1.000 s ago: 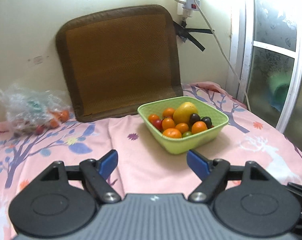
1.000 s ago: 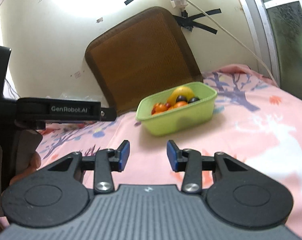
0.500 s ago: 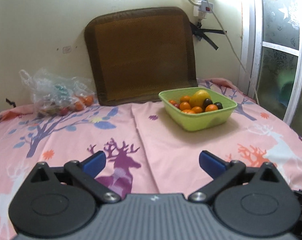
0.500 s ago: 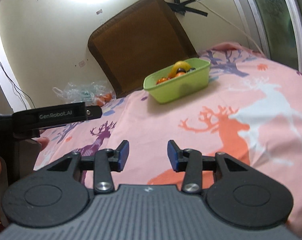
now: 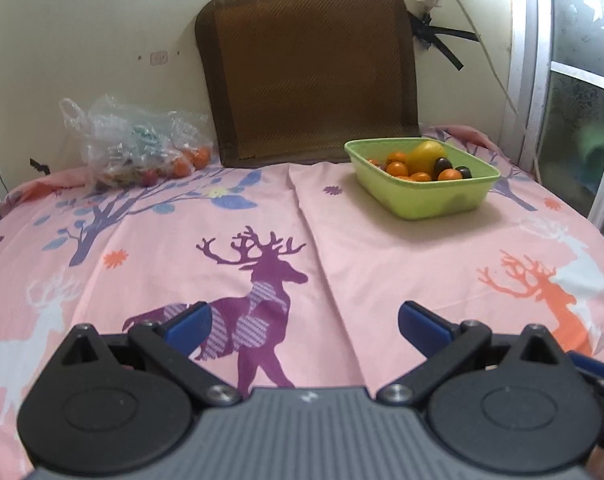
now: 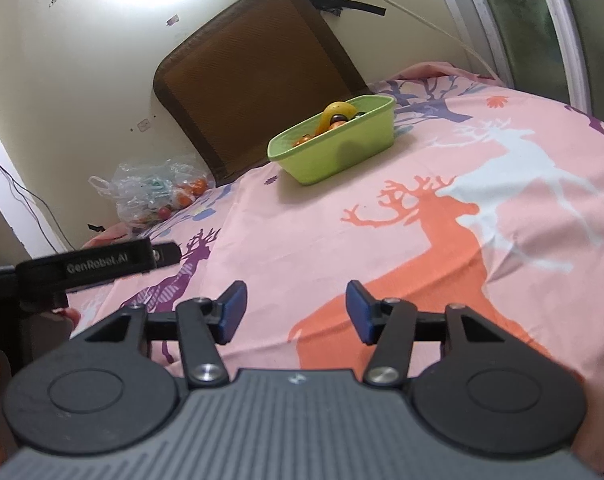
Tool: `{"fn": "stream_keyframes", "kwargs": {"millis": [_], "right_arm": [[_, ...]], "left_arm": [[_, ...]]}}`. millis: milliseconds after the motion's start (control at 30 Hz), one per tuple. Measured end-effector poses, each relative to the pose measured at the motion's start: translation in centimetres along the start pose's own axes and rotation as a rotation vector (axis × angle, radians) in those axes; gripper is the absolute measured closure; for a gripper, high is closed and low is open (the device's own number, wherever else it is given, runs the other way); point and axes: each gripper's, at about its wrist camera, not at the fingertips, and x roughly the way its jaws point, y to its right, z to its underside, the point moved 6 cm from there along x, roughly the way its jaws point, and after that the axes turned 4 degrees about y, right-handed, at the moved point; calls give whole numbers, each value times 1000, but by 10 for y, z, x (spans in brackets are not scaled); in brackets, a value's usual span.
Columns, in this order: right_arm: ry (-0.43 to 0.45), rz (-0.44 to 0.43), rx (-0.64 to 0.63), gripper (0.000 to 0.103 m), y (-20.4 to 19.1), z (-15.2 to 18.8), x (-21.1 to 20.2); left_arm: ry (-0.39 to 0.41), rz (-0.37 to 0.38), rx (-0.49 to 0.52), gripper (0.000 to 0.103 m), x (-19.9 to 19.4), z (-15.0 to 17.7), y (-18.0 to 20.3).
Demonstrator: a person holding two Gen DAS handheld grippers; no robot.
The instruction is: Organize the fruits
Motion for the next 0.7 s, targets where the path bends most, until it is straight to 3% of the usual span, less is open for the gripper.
{"fn": "stream_keyframes", "kwargs": {"millis": [200, 367, 700], "right_arm": [[8, 20, 13, 39, 3, 1, 2], [23, 46, 27, 29, 5, 0, 6], [42, 66, 28, 27, 6, -1, 17]], "left_arm": [[-17, -22, 1, 0, 6, 4, -2], [-32, -46, 17, 0, 12, 6, -5], [26, -92, 38, 0, 15, -1, -15]]}}
